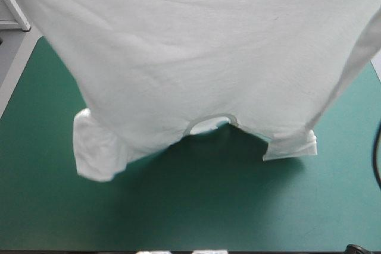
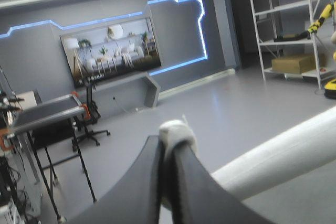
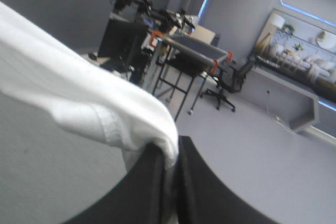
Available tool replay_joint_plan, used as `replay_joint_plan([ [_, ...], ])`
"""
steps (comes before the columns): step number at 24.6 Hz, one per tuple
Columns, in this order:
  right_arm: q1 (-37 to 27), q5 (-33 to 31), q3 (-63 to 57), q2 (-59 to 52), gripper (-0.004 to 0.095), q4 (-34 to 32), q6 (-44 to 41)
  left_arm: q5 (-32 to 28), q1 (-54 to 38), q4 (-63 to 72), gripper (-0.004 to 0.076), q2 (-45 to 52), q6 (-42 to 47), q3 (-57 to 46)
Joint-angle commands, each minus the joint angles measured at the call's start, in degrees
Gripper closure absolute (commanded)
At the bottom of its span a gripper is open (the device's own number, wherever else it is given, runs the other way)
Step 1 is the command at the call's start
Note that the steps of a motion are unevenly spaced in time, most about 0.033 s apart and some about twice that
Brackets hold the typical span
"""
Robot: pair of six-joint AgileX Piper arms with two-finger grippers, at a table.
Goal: Fold the cloth
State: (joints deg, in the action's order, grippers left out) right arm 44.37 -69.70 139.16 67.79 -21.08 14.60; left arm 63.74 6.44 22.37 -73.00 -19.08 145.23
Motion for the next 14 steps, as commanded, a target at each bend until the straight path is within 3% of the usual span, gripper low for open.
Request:
replay_joint_plan([
  [1,-0.4,8.5,1.2,-3.8,0.0921,5.1,0.1,-4.7,0.1,-0.4,0.0733,4.2,0.2,0.8],
  [5,-0.4,12.8,1.2,-6.7,0.0921,16.2,2.7,-3.6,0.1,0.8,0.0733,6.3,0.2,0.8],
  [8,-0.4,13.3,1.3,-6.6,0.0921,16.8,3.4,-3.3,0.1,2.1,0.0733,6.3,0.3,0.2],
  [10,-0.4,13.3,1.0,-5.4,0.0921,12.6,2.7,-3.7,0.1,1.9,0.0733,6.3,0.3,-1.2],
  [12,-0.4,13.7,0.8,-2.1,0.0921,1.1,-2.4,-6.4,-0.1,-0.6,0.0733,5.2,0.3,-4.5],
  [13,-0.4,15.3,0.8,1.1,0.0923,-8.9,-5.1,-10.3,-0.1,-1.7,0.0733,3.3,0.3,-6.5],
  [14,-0.4,16.6,0.8,2.4,0.0926,-12.8,-6.6,-12.6,-0.1,-2.6,0.0733,2.1,0.3,-7.0],
])
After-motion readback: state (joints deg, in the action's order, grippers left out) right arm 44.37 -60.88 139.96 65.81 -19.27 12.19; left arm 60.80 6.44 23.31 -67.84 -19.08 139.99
